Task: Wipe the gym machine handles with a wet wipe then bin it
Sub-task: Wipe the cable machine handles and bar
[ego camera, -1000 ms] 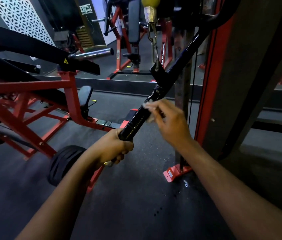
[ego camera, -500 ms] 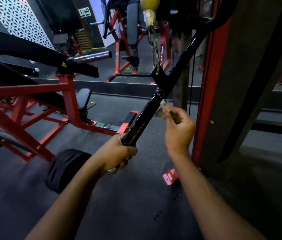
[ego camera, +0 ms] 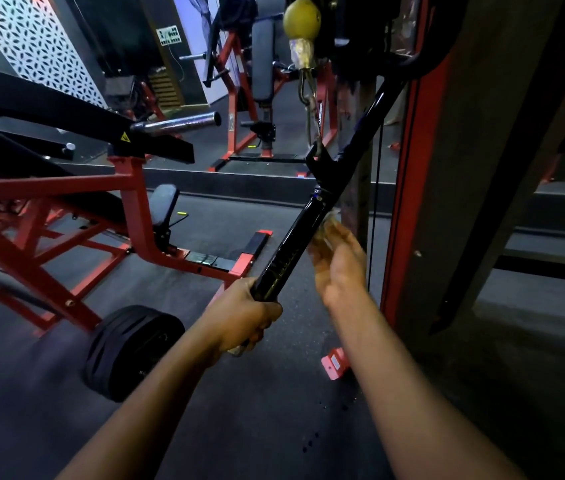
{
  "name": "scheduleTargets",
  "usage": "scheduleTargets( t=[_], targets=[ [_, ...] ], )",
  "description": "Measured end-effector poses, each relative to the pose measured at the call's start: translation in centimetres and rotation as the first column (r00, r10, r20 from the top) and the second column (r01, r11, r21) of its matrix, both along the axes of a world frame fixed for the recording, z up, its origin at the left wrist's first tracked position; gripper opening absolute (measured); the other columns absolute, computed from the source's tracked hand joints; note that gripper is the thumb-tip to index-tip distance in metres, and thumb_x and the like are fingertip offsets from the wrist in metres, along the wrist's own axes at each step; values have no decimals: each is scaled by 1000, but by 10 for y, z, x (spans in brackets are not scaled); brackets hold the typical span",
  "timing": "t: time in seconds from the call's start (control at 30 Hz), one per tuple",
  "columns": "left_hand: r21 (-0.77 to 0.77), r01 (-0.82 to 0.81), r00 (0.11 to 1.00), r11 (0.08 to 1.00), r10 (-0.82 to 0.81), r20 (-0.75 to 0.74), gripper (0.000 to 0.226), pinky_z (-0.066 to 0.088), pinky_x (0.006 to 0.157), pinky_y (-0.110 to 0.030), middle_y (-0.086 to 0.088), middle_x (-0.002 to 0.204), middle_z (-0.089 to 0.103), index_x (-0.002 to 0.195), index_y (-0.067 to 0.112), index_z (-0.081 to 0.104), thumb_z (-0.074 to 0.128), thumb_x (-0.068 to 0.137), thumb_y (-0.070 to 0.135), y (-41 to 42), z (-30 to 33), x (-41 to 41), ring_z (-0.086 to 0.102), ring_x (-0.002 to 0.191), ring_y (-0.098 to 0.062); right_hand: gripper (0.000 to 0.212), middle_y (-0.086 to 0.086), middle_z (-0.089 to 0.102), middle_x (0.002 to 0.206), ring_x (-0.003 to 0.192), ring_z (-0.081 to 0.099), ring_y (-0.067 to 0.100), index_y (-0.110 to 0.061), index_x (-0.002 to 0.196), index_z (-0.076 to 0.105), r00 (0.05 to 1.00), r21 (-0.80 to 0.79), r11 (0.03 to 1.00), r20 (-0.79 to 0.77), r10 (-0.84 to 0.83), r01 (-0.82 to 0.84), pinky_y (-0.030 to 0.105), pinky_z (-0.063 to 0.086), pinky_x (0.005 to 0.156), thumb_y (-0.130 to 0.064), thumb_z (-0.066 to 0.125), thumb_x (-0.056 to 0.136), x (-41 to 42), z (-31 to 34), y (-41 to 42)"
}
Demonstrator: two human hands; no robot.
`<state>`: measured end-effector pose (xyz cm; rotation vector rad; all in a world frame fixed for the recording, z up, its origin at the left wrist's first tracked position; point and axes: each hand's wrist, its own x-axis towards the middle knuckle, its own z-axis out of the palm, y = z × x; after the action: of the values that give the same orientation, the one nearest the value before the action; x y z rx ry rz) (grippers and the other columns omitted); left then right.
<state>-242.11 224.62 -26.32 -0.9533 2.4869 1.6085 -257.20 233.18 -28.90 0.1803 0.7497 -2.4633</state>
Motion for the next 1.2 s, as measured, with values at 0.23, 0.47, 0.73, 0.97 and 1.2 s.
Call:
scheduleTargets(
  t=[0.23, 0.47, 0.73, 0.97, 1.2],
  targets=[
    [-1, -7, 1000, 1000, 7, -5, 18, 35, 40, -25, -2, 54, 48, 87, 15, 48, 60, 90, 1, 2, 1, -3, 43, 39, -16, 34, 12, 74, 107, 90, 73, 20, -5, 132, 59, 992, -56, 991, 22, 124, -122, 29, 61, 73, -10, 58, 98, 21, -11, -10],
    [17, 0, 1000, 1000, 0, 3, 18, 33, 39, -25, -3, 58, 48, 87, 16, 48, 60, 89, 3, 2, -2, -4, 41, 41, -17, 27, 18, 74, 110, 85, 74, 21, -3, 123, 65, 992, -146, 983, 35, 120, -114, 29, 60, 66, -12, 57, 99, -9, 13, -13],
    [113, 46, 999, 993, -46, 3, 19, 33, 37, -24, 0, 55, 49, 86, 18, 48, 60, 88, 2, -3, -4, -3, 42, 42, -16, 20, 10, 76, 96, 86, 73, 18, -6, 109, 71, 980, -128, 972, -18, 197, -198, 27, 60, 72, -13, 55, 99, 24, -2, -10],
    [80, 42, 999, 996, -43, 13, 17, 35, 44, -30, -5, 64, 52, 92, 18, 52, 64, 87, 7, -9, -4, -3, 46, 47, -18, 48, 11, 75, 103, 90, 72, 20, -7, 127, 62, 997, -158, 986, 43, 59, -52, 32, 60, 78, -18, 67, 81, -17, 10, -6],
    [54, 34, 999, 998, -35, 9, 19, 36, 46, -32, -8, 66, 51, 87, 20, 51, 64, 87, 6, -6, -4, -3, 46, 48, -21, 17, 9, 74, 106, 94, 71, 19, -12, 111, 67, 992, 48, 995, -79, 95, -91, 33, 58, 81, -10, 55, 100, 27, -10, -8]
  ],
)
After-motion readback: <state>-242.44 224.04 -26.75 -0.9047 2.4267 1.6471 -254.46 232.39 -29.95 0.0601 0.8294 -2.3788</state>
